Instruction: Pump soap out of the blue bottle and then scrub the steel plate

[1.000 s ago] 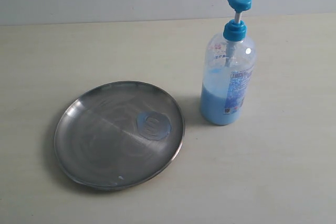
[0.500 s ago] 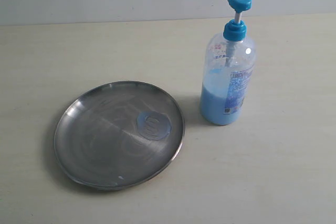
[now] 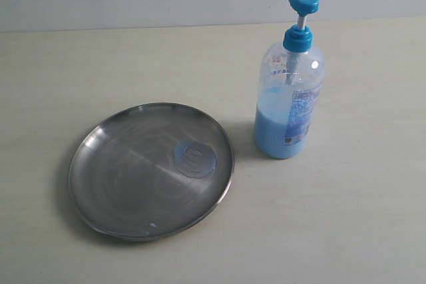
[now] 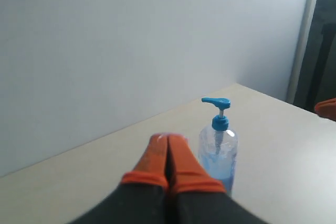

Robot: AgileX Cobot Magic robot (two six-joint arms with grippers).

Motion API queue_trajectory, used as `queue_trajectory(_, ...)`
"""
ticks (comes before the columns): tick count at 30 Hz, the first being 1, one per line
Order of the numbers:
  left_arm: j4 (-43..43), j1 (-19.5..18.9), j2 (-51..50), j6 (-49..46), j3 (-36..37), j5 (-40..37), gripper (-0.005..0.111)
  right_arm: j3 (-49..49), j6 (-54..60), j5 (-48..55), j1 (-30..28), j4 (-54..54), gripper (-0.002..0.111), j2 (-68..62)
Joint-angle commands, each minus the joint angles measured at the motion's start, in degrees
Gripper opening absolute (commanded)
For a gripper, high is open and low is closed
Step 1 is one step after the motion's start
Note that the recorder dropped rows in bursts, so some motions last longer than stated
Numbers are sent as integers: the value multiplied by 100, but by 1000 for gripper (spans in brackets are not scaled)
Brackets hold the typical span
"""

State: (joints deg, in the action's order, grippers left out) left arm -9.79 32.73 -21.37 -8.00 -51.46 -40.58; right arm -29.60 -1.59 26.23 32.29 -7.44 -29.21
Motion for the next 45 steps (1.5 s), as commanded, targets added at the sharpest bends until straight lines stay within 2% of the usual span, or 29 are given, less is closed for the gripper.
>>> queue_trajectory(1, 298, -26, 408, -56, 457, 359, 0, 28, -4, -74, 4, -31, 0, 35)
queue_trajectory(6, 306, -245, 805, -34, 1268, 1358, 0, 28, -14, -74, 4, -31, 0, 35)
queue_trajectory(11, 306, -689, 1095, 223, 2168, 2553, 0, 28, -3, -74, 4, -31, 0, 35)
queue_trajectory(14, 306, -969, 1319, 333, 2683, 2929, 0, 28, -3, -74, 4, -31, 0, 35)
queue_trajectory(24, 306, -1799, 2130, 550, 3874, 3278, 0, 28, -3, -74, 4, -31, 0, 35)
queue_trajectory(29, 376, -2179, 2137, 800, 4435, 3790, 0, 28, -3, -74, 4, -19, 0, 35)
queue_trajectory(33, 605, -2462, 2137, 1140, 4754, 3835, 0, 28, -13, -74, 4, -18, 0, 35)
queue_trajectory(39, 1412, -2547, 2137, 2039, 5146, 3923, 0, 28, 0, -74, 4, -18, 0, 35)
queue_trajectory(45, 1544, -2560, 2137, 2029, 5146, 3757, 0, 28, 0, -74, 4, -18, 0, 35)
